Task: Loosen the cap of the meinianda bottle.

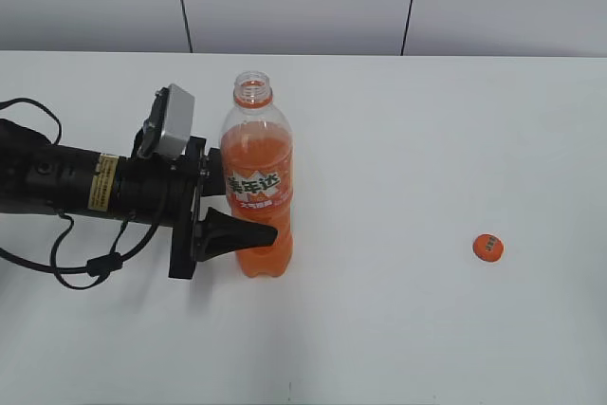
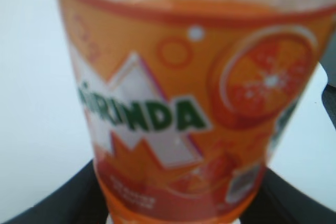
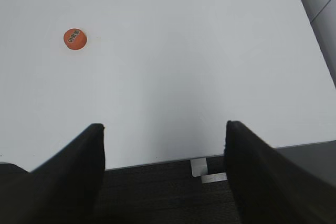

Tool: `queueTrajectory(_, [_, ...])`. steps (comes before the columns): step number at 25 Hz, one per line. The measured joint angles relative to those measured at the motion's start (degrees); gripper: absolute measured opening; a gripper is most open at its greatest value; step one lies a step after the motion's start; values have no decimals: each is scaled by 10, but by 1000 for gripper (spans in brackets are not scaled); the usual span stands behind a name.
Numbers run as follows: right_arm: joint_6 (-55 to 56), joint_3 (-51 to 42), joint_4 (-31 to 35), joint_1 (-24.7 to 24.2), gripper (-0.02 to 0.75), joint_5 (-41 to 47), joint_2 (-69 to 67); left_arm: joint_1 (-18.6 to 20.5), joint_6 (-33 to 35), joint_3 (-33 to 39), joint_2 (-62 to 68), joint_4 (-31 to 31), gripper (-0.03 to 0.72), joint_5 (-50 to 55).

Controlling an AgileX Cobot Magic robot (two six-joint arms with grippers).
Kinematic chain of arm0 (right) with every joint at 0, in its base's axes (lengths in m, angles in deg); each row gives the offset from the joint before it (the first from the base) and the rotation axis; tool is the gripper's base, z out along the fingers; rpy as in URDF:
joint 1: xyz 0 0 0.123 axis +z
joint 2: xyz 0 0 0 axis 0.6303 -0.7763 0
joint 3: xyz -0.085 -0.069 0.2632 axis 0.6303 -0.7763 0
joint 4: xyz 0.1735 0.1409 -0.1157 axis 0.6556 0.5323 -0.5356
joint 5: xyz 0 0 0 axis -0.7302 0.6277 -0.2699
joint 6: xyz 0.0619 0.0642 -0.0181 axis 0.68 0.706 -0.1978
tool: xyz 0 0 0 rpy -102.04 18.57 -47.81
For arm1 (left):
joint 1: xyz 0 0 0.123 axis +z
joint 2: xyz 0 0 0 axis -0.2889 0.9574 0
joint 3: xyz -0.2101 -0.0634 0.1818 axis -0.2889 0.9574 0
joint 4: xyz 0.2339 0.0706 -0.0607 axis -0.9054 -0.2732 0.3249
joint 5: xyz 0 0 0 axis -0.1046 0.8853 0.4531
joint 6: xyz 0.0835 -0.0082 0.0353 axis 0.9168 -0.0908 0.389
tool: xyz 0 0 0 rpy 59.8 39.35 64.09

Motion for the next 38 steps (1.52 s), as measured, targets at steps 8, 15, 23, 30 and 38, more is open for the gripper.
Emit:
queueTrajectory(8, [0,0,0,0,532,0,0,23,-15,-1,-4,-32,598,-42])
queueTrajectory(15, [0,0,0,0,532,0,1,94,-70,-1,-51,-120,583,-33])
queueTrajectory(23, [0,0,0,0,532,0,2,172,-88,-1,-160,-7,525,101])
queueTrajectory(30, [0,0,-4,0,532,0,2,174,-56,-21,-243,336,489,304])
queueTrajectory(38, [0,0,-4,0,532,0,2,159,-16,-179,-253,401,489,858])
